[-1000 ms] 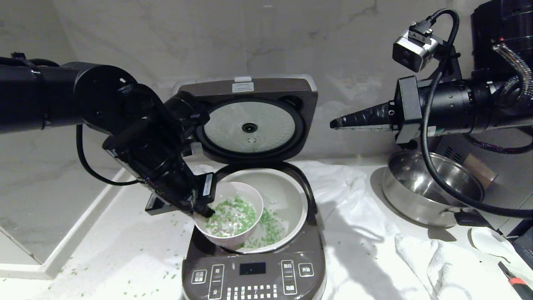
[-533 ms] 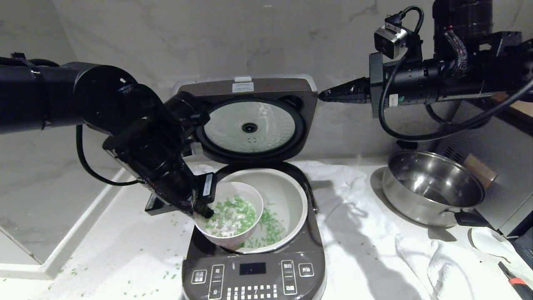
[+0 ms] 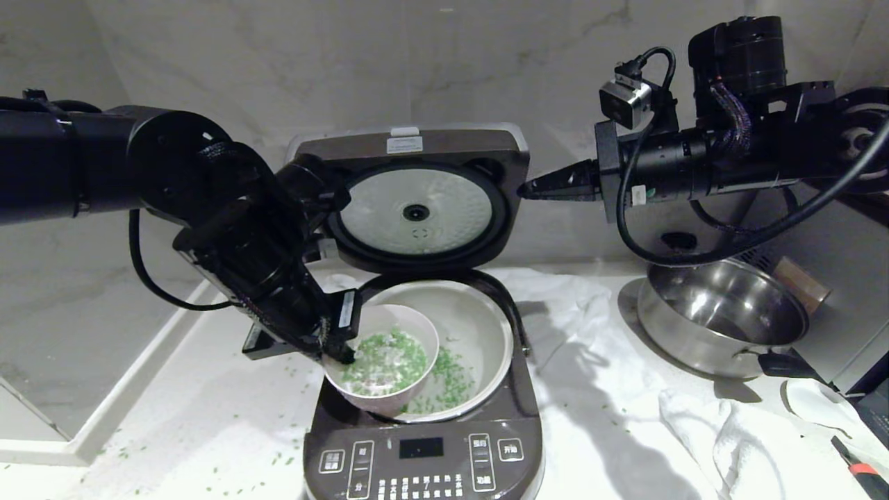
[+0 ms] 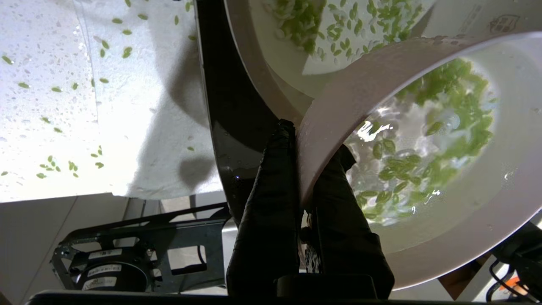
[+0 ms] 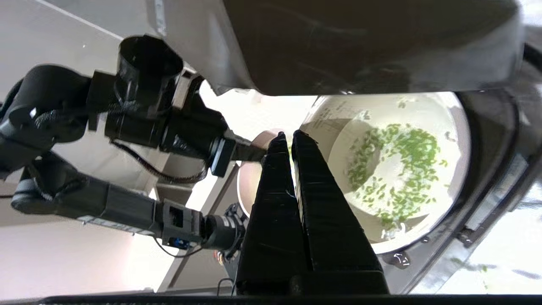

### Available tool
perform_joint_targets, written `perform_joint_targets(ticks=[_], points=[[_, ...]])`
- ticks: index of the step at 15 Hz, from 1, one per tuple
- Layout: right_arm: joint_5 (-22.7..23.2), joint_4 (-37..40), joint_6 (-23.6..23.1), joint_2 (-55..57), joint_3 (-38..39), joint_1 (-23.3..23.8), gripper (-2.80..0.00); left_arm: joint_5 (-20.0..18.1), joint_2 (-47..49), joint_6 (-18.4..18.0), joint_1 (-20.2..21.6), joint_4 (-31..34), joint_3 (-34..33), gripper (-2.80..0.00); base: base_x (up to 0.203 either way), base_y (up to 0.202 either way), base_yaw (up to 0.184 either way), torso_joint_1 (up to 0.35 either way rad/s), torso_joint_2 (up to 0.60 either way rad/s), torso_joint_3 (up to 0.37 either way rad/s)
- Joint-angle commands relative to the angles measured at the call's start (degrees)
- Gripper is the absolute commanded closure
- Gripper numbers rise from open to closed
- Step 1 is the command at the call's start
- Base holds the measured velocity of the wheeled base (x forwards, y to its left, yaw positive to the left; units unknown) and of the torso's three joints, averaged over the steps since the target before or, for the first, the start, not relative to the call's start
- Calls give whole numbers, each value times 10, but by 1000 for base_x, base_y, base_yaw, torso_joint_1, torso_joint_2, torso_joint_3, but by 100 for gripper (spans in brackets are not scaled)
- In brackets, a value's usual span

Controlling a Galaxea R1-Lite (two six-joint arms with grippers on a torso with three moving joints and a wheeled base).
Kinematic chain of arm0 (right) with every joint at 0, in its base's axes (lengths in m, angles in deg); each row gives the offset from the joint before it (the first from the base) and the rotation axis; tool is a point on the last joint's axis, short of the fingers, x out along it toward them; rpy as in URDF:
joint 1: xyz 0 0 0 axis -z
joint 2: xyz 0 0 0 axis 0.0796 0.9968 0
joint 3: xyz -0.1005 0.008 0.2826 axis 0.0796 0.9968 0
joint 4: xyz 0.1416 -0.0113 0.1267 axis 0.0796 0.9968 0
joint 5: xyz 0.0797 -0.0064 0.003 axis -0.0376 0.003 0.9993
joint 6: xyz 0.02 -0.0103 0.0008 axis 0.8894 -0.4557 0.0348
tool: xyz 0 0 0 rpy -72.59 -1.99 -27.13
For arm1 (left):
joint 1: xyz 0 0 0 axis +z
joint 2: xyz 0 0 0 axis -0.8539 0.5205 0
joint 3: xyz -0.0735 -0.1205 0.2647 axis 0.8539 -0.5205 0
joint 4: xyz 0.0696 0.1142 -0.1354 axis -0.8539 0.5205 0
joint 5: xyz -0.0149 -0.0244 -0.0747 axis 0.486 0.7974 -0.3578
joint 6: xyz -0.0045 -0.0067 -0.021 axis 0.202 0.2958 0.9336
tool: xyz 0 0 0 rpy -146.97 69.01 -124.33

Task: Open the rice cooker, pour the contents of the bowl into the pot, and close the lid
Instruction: Pour the water from the bowl into the rice cooker

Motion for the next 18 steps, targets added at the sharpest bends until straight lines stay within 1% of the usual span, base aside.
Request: perform_joint_targets(ticks=[1,4,7,14,18], points=[[2,-7,1,10,-2,-6,0,-1,2,2,-1,3,1,0,0,0,0,0,0,0],[-3,-36,10,38,-36,-1,0,0,1,2,0,3,1,0,0,0,0,0,0,0],[-10,-38,44,51,-74,13,0,0,0,2,1,3,-1,0,0,0,0,0,0,0],[-11,-39,50,62,-105,19,0,-1,-1,3,-1,1,1,0,0,0,0,0,0,0],[-11,-39,67,64,-104,19,0,1,17,4,-11,-4,29,0,0,0,0,0,0,0]])
